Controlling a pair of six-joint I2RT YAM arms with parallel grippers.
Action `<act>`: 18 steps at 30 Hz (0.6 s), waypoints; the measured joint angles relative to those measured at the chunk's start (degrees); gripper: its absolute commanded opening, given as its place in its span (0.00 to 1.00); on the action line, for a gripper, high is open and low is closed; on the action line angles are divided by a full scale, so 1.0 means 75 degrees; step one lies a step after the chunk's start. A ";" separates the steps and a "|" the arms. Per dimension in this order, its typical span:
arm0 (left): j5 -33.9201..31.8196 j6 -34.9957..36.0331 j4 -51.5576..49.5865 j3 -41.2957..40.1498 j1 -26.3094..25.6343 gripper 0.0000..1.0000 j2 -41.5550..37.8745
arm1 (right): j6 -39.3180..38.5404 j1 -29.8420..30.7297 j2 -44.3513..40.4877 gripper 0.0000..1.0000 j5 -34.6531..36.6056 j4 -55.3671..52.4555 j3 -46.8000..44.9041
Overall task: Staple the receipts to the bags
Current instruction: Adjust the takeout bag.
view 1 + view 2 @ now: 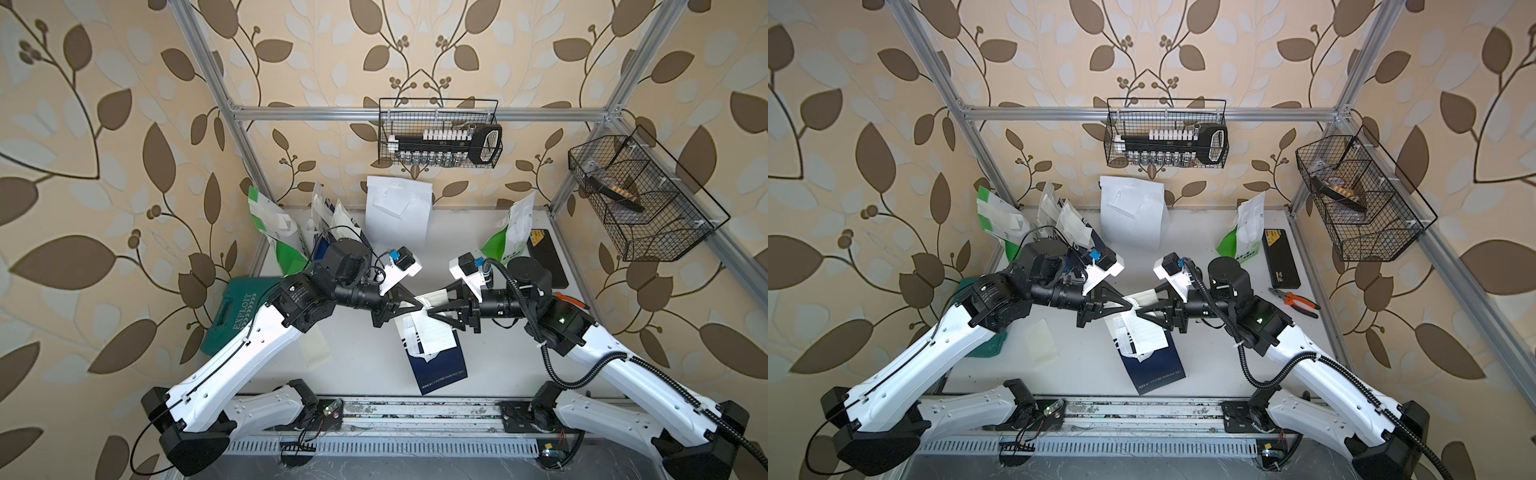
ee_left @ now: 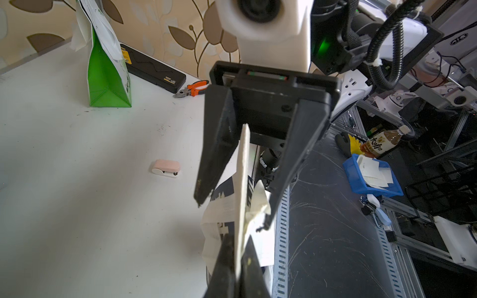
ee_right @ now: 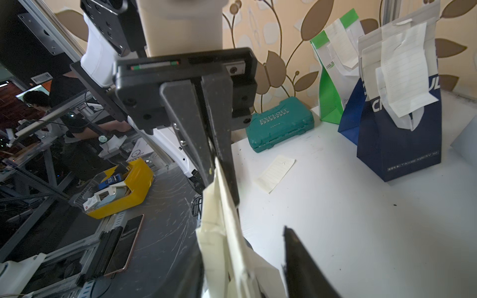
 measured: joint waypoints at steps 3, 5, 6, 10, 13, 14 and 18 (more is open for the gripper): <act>-0.0096 -0.0029 0.0006 0.0000 0.0029 0.11 0.0000 | 0.0119 0.0023 -0.0023 0.00 0.0017 0.0122 -0.0003; -0.0189 -0.0090 0.0061 0.0000 0.0038 0.32 -0.0003 | 0.0157 0.0038 -0.0064 0.00 0.0105 0.0195 -0.0044; -0.0227 -0.0169 0.0052 0.0000 0.0038 0.37 -0.0003 | 0.0172 0.0041 -0.0114 0.00 0.0195 0.0242 -0.0085; -0.0437 -0.0312 0.0070 -0.0096 0.0038 0.41 -0.0122 | 0.0239 0.0038 -0.0321 0.00 0.0411 0.0425 -0.0143; -0.0548 -0.0341 0.0061 -0.0256 0.0050 0.41 -0.0350 | 0.0277 0.0038 -0.0373 0.00 0.0440 0.0539 -0.0149; -0.0554 -0.0344 0.0064 -0.0283 0.0052 0.41 -0.0399 | 0.0294 0.0038 -0.0373 0.00 0.0440 0.0562 -0.0149; -0.0472 -0.0338 0.0131 -0.0396 0.0169 0.40 -0.0595 | 0.0323 0.0038 -0.0367 0.00 0.0434 0.0618 -0.0154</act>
